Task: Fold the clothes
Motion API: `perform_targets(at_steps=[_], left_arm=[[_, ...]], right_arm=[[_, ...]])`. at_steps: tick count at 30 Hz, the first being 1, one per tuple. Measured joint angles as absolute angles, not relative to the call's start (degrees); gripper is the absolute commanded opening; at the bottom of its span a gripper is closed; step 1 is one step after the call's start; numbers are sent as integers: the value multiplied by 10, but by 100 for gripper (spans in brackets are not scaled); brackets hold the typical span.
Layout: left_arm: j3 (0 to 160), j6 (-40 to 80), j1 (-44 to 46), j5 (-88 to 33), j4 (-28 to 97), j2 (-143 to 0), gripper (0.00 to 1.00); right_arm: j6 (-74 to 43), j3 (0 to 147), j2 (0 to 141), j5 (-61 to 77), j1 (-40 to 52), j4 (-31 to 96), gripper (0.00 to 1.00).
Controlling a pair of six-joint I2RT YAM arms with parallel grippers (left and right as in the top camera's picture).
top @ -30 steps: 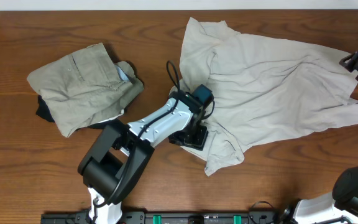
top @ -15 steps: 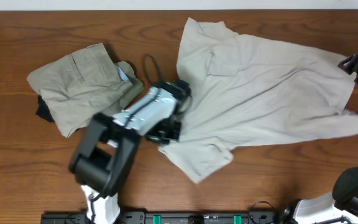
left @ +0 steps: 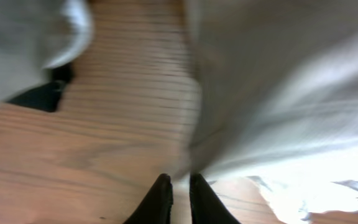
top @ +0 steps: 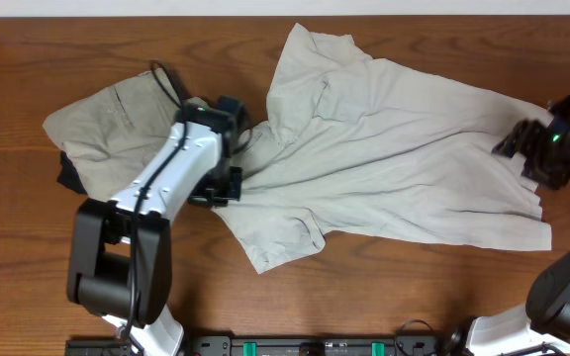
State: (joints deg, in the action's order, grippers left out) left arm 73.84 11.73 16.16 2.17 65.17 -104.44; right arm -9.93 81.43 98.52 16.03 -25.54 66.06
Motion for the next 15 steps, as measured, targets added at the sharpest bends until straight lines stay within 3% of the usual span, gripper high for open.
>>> perform_targets(at_steps=[2,9,15], left_arm=[[738,114,142,27,657,-1044,39],[738,99,107,18,659,-1044,40],[738,56,145,-50,631,-1041,40]], right_arm=[[-104,777,986,140,-258,639,73],[-128,693,986,95,-297,585,67],[-169,655,986,76,-316,469,55]])
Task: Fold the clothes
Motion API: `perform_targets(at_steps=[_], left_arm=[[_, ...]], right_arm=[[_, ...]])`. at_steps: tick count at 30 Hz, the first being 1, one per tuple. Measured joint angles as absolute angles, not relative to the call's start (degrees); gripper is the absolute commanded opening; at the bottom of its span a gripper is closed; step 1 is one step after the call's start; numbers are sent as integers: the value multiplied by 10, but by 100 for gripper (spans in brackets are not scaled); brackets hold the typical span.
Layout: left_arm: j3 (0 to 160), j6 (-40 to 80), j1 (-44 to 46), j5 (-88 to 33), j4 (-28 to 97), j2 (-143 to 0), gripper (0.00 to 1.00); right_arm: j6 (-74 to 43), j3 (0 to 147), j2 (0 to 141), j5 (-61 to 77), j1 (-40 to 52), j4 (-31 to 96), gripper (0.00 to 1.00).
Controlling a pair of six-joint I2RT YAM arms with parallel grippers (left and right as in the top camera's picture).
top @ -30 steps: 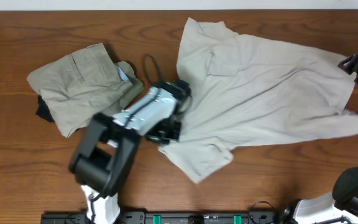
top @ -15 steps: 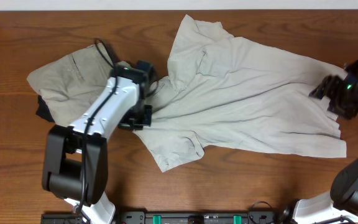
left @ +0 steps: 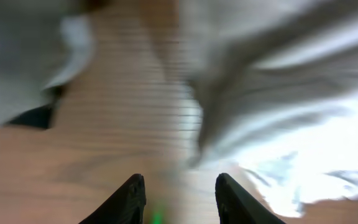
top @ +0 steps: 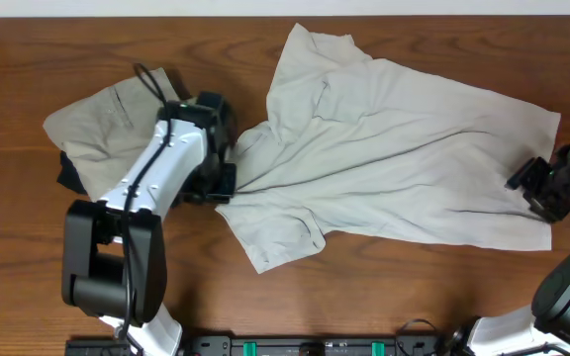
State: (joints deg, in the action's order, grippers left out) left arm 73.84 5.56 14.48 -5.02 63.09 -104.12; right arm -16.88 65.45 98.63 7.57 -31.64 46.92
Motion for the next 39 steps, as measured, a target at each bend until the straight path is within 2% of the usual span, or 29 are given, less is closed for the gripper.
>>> perform_targets(at_steps=[2,5,9,13,14,17,20,24,26,27,28,29,32,38,39], left_arm=[[738,42,168,-72,622,-1040,41],[738,26,210,-100,609,-1040,47],[736,14,267,-129,585,-1040,54],[722,11,316,-146,569,-1040,61],[715,12,327,-149,563,-1040,62],[699,12,361,-152,546,-1039,62],[676,12,387,-155,530,-1039,63],[644,12,402,-160,526,-1039,62],[630,12,403,-160,524,-1039,62],[623,12,403,-160,521,-1039,62],[615,12,403,-161,516,-1039,61],[606,12,403,-161,513,-1039,61],[586,12,403,-162,503,-1039,61],[580,12,403,-162,499,-1034,61],[580,12,403,-162,499,-1034,57]], right_arm=[[-179,651,986,73,-318,447,57],[-195,650,988,70,-318,438,67],[-207,643,1004,68,-318,437,68],[-213,633,1042,65,-318,431,48],[-219,631,1056,64,-318,420,34],[-222,631,1067,61,-319,390,11],[-233,632,1075,77,-320,337,2],[-243,632,1087,145,-320,259,2],[-256,633,1090,188,-320,229,6],[-264,634,1091,204,-320,218,14],[-274,635,1091,222,-320,206,30],[-284,637,1091,238,-321,197,38],[-292,652,1091,283,-323,197,47],[-249,668,1086,332,-354,269,51],[-236,668,1081,337,-368,291,51]])
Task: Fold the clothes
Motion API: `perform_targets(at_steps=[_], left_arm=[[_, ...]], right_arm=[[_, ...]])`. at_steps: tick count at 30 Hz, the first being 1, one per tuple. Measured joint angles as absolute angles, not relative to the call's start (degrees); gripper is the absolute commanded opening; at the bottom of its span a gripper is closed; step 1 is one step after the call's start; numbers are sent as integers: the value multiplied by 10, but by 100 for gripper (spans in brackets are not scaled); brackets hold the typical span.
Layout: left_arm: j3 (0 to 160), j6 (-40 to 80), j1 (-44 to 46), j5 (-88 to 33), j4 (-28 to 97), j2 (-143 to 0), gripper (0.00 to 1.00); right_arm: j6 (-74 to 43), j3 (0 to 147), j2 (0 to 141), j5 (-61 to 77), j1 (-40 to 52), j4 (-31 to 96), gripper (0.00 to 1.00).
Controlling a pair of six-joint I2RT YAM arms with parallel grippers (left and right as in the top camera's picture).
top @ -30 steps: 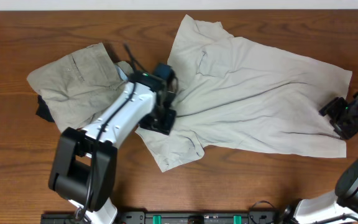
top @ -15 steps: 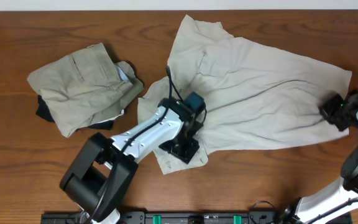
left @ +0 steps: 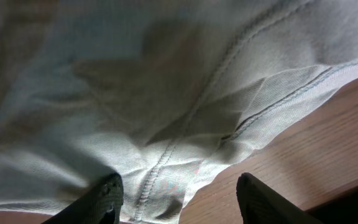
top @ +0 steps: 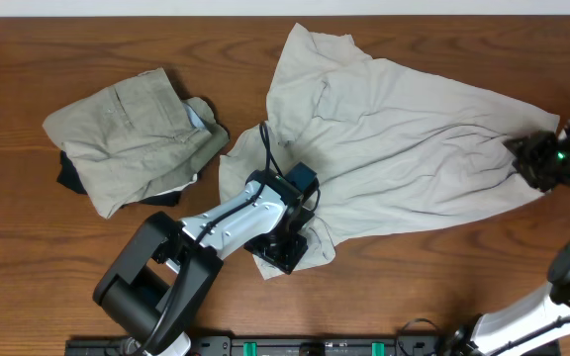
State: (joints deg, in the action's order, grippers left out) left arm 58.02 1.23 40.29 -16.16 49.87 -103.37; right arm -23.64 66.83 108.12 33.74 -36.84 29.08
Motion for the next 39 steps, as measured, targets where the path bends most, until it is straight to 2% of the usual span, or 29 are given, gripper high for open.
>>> perform_targets(at_steps=[4,7,10,14,17,20,24,27,31,35,39], left_arm=[[578,13,403,-161,497,-1034,47],[578,13,403,-161,496,-1034,45],[577,13,403,-162,496,-1034,43],[577,12,403,-162,496,-1034,43],[577,13,403,-162,496,-1034,43],[577,12,403,-163,497,-1034,43],[577,12,403,-166,497,-1034,43],[577,12,403,-166,497,-1034,43],[576,12,403,-166,497,-1034,43],[576,12,403,-166,496,-1034,43],[576,13,403,-166,496,-1034,43]], right_arm=[[-207,670,1053,311,-418,388,56],[-202,670,1038,243,-452,458,59],[-204,655,1038,192,-464,449,59],[-215,603,1038,171,-460,364,59],[-229,563,1031,181,-458,274,54],[-247,532,1029,205,-445,188,28],[-262,513,1031,246,-434,171,1],[-267,516,1032,272,-435,201,1],[-266,542,1007,288,-444,337,1],[-259,600,919,267,-454,497,1],[-248,654,808,238,-454,555,1]])
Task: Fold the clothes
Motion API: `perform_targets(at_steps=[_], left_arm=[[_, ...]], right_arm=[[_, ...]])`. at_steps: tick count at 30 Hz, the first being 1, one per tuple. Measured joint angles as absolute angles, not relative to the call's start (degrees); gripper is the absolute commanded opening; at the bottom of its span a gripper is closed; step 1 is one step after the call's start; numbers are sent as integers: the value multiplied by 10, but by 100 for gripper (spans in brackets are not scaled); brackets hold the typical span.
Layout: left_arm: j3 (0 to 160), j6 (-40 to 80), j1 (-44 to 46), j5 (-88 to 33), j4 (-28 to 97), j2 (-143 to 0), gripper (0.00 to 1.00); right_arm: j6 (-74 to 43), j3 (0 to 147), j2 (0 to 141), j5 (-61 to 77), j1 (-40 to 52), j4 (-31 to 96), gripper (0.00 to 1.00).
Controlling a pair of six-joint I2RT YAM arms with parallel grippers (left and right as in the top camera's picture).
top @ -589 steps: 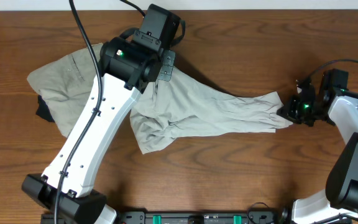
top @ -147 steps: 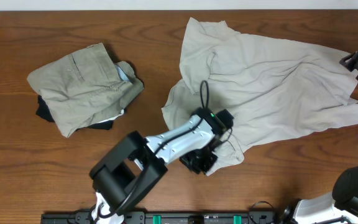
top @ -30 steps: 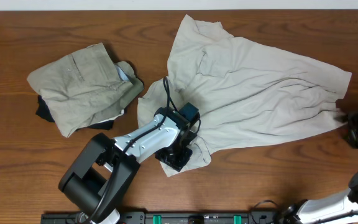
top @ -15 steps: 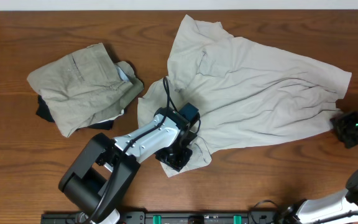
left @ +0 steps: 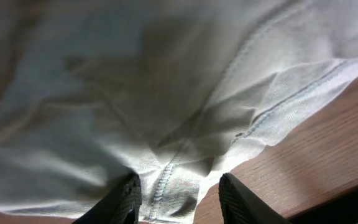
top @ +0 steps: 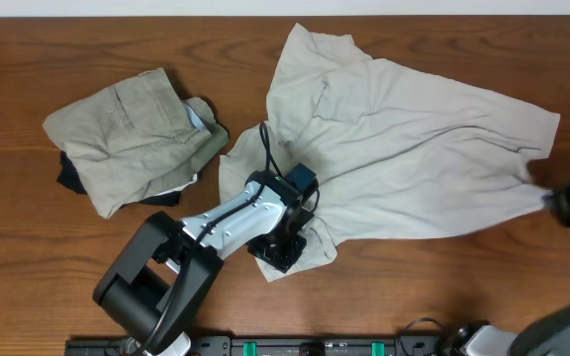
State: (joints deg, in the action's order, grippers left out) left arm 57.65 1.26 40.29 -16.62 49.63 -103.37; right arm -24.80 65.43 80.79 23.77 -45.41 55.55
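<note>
A pale grey-beige T-shirt (top: 404,148) lies spread over the middle and right of the wooden table (top: 443,297). My left gripper (top: 283,243) sits low on the shirt's near sleeve. In the left wrist view the left gripper (left: 179,190) is open. Its two black fingers (left: 128,198) stand either side of a stitched seam on the sleeve (left: 185,124), close to the sleeve hem. At the far right, my right gripper is blurred, and the shirt's lower right corner (top: 540,198) is drawn out to a point at it.
A folded khaki garment (top: 127,129) lies at the left on top of a dark garment (top: 67,178). A black cable (top: 265,148) runs over the shirt from the left arm. The table's front edge with black mounts (top: 305,346) is close below the sleeve.
The left gripper's fingers stand closer together around the sleeve seam, in the same place. The right gripper is now lower and further right, and the shirt's lower right corner has gone out with it.
The left gripper was shut on the shirt's left side near the folded pile, then open there. Then it was at the near sleeve, open wide. Meanwhile the right gripper was at the shirt's right edge, then further out, then bunching the lower right corner, now stretched out.
</note>
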Motion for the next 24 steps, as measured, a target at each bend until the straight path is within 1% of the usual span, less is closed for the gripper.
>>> perform_targets(at_steps=[4,7,19,24], left_arm=[[576,13,403,-166,495,-1034,43],[576,12,403,-166,495,-1034,43],[576,12,403,-166,495,-1034,44],[576,12,403,-180,500,-1034,44]], right_arm=[[-243,667,740,219,-453,555,1],[-243,667,738,196,-441,536,1],[-283,666,891,175,-331,342,1],[-291,666,929,196,-322,313,1]])
